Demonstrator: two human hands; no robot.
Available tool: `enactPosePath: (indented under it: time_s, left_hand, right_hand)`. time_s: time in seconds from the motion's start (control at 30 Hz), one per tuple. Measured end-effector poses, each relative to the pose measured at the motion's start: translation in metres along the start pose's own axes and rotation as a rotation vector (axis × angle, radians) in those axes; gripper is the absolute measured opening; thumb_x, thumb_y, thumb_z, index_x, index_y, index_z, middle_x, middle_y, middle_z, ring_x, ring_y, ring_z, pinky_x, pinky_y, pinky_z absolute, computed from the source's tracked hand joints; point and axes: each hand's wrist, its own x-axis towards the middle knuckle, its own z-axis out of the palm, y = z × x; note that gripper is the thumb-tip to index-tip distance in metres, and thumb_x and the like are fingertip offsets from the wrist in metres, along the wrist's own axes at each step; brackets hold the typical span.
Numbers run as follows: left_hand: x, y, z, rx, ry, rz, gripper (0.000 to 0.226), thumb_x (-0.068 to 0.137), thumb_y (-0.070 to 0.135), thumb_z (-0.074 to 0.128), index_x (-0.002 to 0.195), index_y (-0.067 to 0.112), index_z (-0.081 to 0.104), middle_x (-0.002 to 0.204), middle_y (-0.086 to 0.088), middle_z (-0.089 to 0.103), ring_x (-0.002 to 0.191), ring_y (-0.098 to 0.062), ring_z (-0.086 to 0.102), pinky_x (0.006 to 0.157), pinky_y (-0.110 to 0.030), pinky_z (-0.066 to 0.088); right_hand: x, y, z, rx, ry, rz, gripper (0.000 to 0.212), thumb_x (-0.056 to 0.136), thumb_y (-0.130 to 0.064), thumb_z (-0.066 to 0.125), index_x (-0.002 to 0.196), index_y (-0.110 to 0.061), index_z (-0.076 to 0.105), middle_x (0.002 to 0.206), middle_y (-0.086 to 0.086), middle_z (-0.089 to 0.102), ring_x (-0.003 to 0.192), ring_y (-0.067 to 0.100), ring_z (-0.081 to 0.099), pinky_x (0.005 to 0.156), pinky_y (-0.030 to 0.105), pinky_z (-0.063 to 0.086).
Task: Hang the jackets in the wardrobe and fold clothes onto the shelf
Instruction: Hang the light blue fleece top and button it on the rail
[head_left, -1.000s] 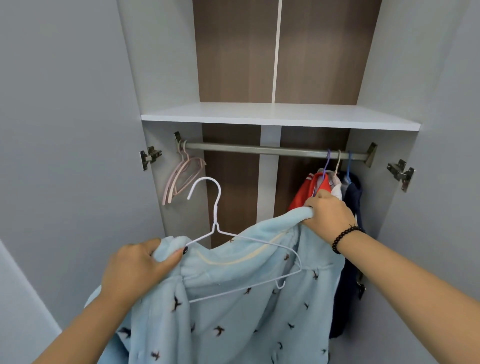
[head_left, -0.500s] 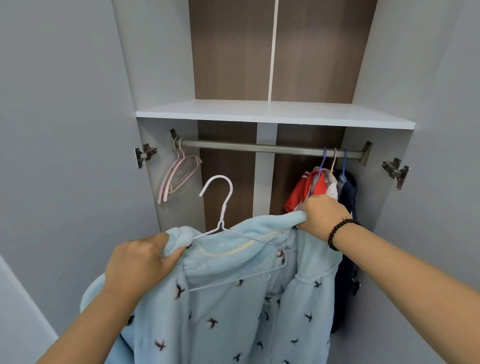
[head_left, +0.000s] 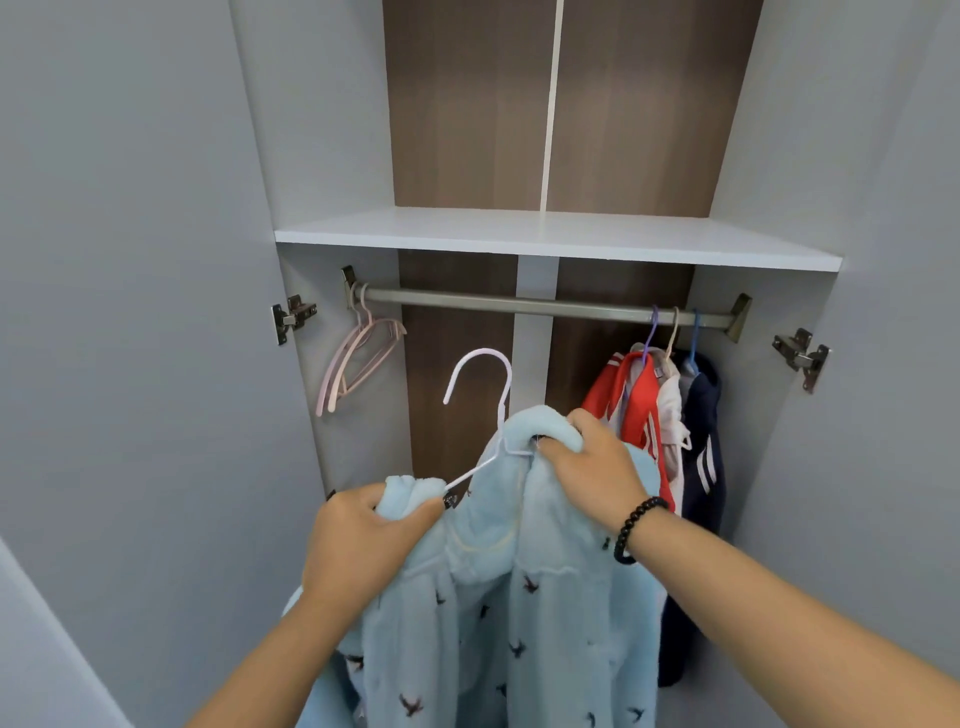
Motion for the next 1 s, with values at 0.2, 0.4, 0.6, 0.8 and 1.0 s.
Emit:
enactPosePath:
  time_s: [0.2, 0.4, 0.6, 0.8, 1.0]
  left_hand:
    - [0.007, 0.000, 0.005, -0.189, 0.047, -0.019, 0.046, 0.049, 0.062, 0.078, 0.042, 0.023, 0.054, 0.042, 0.013, 0.040, 0.040, -0.003, 0.037, 0.040, -0.017, 0.033]
    - [0.011, 0.002, 0.005, -0.245, 0.046, 0.011, 0.055, 0.047, 0.060, 0.081, 0.053, 0.011, 0.059, 0.045, 0.010, 0.045, 0.042, -0.001, 0.040, 0.039, -0.017, 0.035]
    - [0.015, 0.008, 0.012, -0.200, 0.052, 0.017, 0.048, 0.045, 0.067, 0.074, 0.055, 0.021, 0.065, 0.044, 0.007, 0.051, 0.042, -0.003, 0.046, 0.041, -0.020, 0.040]
    - [0.011, 0.007, 0.019, -0.163, 0.029, 0.047, 0.045, 0.053, 0.069, 0.074, 0.056, 0.025, 0.065, 0.045, 0.010, 0.051, 0.043, -0.004, 0.047, 0.042, -0.023, 0.041]
    - [0.012, 0.009, 0.023, -0.145, 0.024, 0.060, 0.047, 0.051, 0.066, 0.075, 0.049, 0.023, 0.057, 0.042, 0.013, 0.039, 0.042, -0.004, 0.038, 0.043, -0.021, 0.035]
  right_hand:
    - [-0.017, 0.022, 0.014, 0.289, 0.090, 0.107, 0.057, 0.072, -0.027, 0.080, 0.114, -0.025, 0.041, 0.110, -0.002, 0.049, 0.095, 0.012, 0.055, 0.069, 0.019, 0.049]
    - [-0.007, 0.025, -0.003, 0.662, 0.199, 0.239, 0.068, 0.064, -0.016, 0.086, 0.120, -0.021, 0.048, 0.113, -0.001, 0.062, 0.094, 0.013, 0.065, 0.073, 0.028, 0.057]
    - [-0.002, 0.026, -0.010, 0.665, 0.072, 0.304, 0.023, 0.078, -0.010, 0.074, 0.100, -0.014, 0.069, 0.097, 0.009, 0.072, 0.093, 0.028, 0.068, 0.085, 0.048, 0.056]
    - [-0.019, 0.026, 0.000, 0.794, -0.193, 0.301, 0.023, 0.078, -0.002, 0.074, 0.099, -0.012, 0.072, 0.098, 0.009, 0.074, 0.092, 0.022, 0.071, 0.075, 0.033, 0.058]
    - [-0.016, 0.029, -0.014, 0.566, -0.187, 0.212, 0.023, 0.076, -0.015, 0.079, 0.097, -0.019, 0.071, 0.095, 0.001, 0.075, 0.094, 0.018, 0.070, 0.080, 0.034, 0.058]
